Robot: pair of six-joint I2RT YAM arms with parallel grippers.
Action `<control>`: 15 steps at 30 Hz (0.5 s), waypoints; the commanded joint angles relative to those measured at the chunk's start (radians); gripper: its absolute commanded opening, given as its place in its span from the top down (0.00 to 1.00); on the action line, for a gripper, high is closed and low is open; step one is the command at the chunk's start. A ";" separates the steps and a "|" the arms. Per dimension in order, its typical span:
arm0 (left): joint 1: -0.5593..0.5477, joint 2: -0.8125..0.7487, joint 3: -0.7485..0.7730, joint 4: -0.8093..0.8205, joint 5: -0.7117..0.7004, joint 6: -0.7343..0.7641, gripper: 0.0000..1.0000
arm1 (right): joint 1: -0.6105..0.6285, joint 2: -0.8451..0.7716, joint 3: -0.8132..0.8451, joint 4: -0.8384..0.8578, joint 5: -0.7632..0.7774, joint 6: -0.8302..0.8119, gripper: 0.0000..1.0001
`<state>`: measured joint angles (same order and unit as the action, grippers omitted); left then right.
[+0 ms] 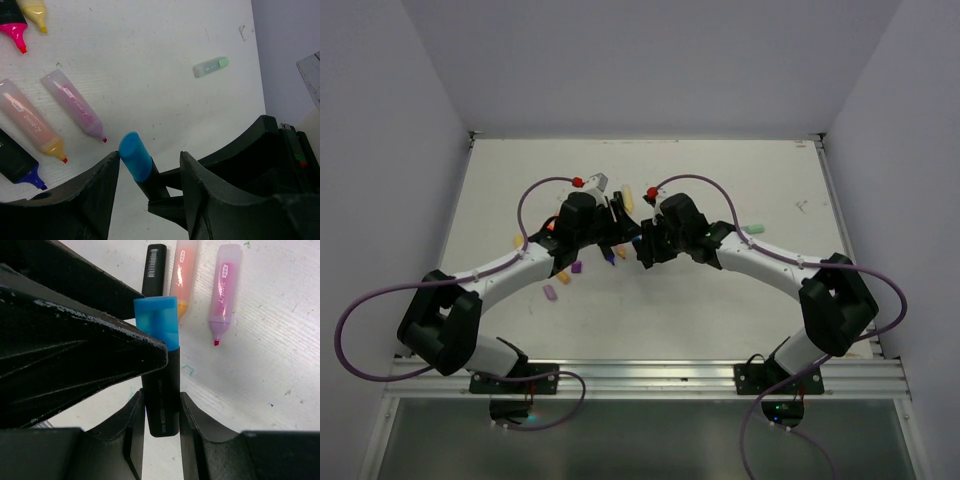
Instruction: Open the pen caps
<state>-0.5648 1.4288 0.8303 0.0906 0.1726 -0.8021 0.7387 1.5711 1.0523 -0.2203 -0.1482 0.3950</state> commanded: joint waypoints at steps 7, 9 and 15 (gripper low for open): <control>-0.007 -0.005 -0.008 0.063 -0.013 -0.003 0.52 | 0.016 -0.034 0.035 0.053 0.018 0.025 1.00; -0.007 -0.001 -0.014 0.070 -0.010 -0.003 0.53 | 0.021 -0.034 0.037 0.050 0.018 0.024 1.00; -0.007 0.022 -0.014 0.075 -0.002 -0.002 0.53 | 0.030 -0.066 0.025 0.044 0.035 0.022 1.00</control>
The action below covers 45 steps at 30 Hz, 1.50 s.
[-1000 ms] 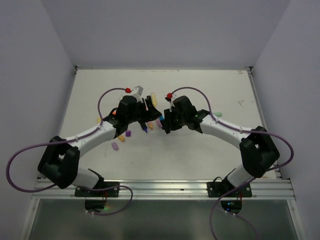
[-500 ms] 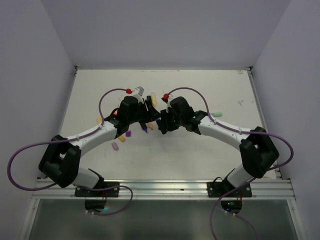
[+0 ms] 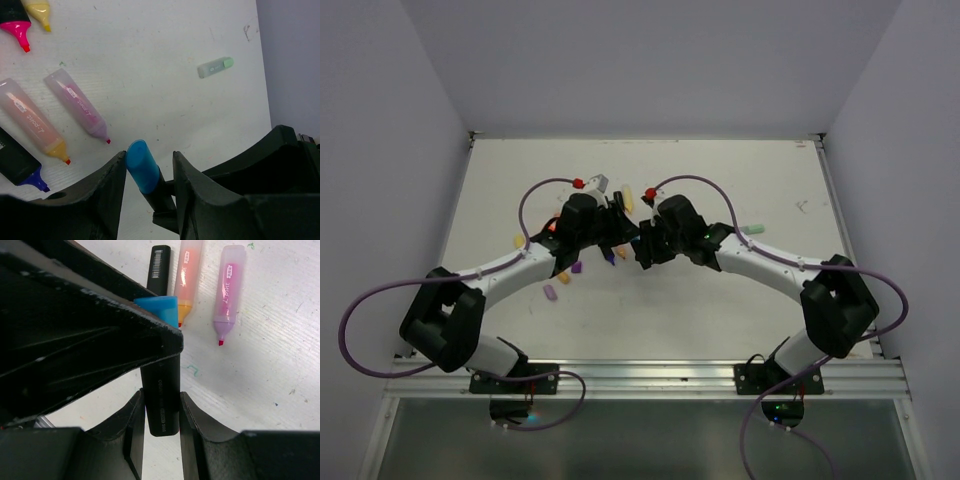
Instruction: Open the pen caps
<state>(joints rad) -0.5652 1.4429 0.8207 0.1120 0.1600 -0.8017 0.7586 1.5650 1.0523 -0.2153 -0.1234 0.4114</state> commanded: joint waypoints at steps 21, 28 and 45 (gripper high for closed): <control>-0.005 -0.032 -0.041 0.095 0.036 -0.030 1.00 | 0.010 -0.063 0.017 0.022 0.033 -0.016 0.64; -0.006 -0.067 -0.058 0.101 0.023 -0.037 1.00 | 0.010 -0.030 0.018 0.053 0.008 -0.005 0.65; -0.007 -0.298 -0.249 0.285 -0.200 -0.027 1.00 | 0.004 -0.174 0.045 -0.110 0.148 0.152 0.21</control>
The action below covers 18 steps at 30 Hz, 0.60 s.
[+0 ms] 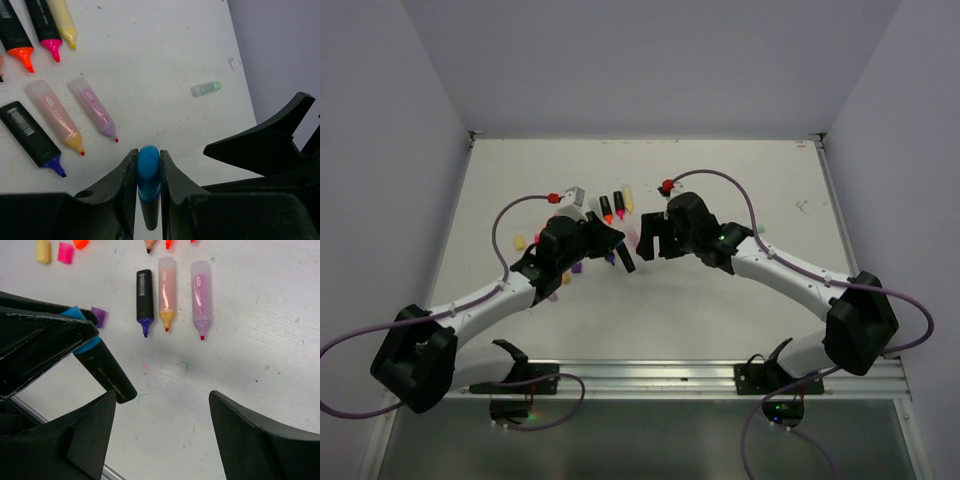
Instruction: Open the pen caps
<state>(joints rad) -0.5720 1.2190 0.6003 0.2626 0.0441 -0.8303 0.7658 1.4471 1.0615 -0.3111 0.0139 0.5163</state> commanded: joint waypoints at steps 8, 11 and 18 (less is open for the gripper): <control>0.001 -0.087 0.061 0.008 -0.086 -0.013 1.00 | -0.014 -0.021 0.025 0.113 -0.213 -0.051 0.27; 0.000 -0.050 0.084 -0.017 -0.050 -0.030 1.00 | -0.014 0.009 0.040 0.128 -0.235 -0.081 0.28; 0.001 -0.012 0.096 -0.003 0.016 -0.066 1.00 | -0.013 0.068 0.052 0.202 -0.324 -0.110 0.33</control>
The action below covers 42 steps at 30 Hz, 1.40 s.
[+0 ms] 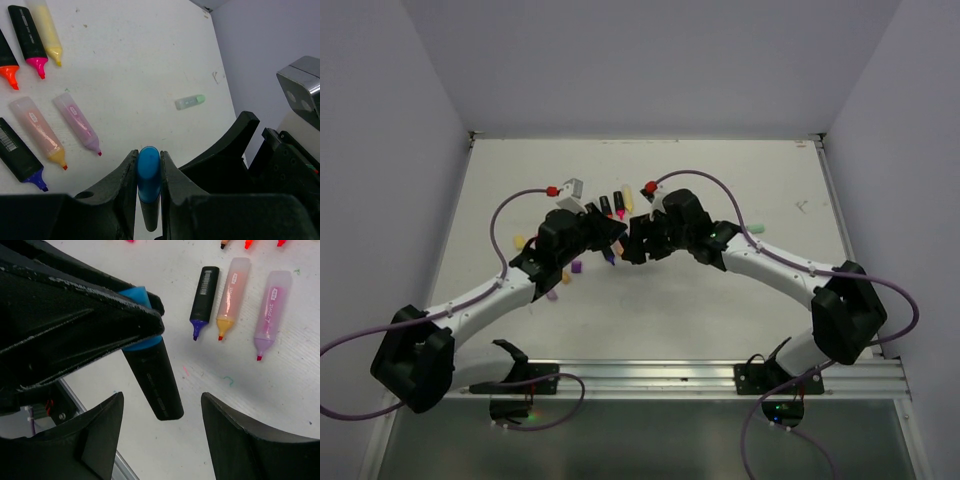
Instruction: Open the pen caps
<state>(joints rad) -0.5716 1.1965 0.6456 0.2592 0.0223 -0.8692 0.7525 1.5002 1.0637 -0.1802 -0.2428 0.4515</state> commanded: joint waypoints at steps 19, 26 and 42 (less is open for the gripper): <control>0.047 0.112 0.166 -0.064 -0.090 0.024 1.00 | 0.007 0.071 -0.037 0.145 -0.036 -0.051 1.00; 0.157 0.172 0.284 -0.126 -0.127 0.067 1.00 | 0.013 0.064 -0.119 0.151 -0.015 -0.043 1.00; 0.283 0.202 0.414 -0.189 -0.128 0.127 1.00 | 0.031 0.083 -0.117 0.137 -0.030 -0.045 1.00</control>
<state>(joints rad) -0.4248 1.3933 0.9695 -0.0540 0.1909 -0.8478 0.7589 1.5902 0.9909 0.1989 -0.2119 0.4118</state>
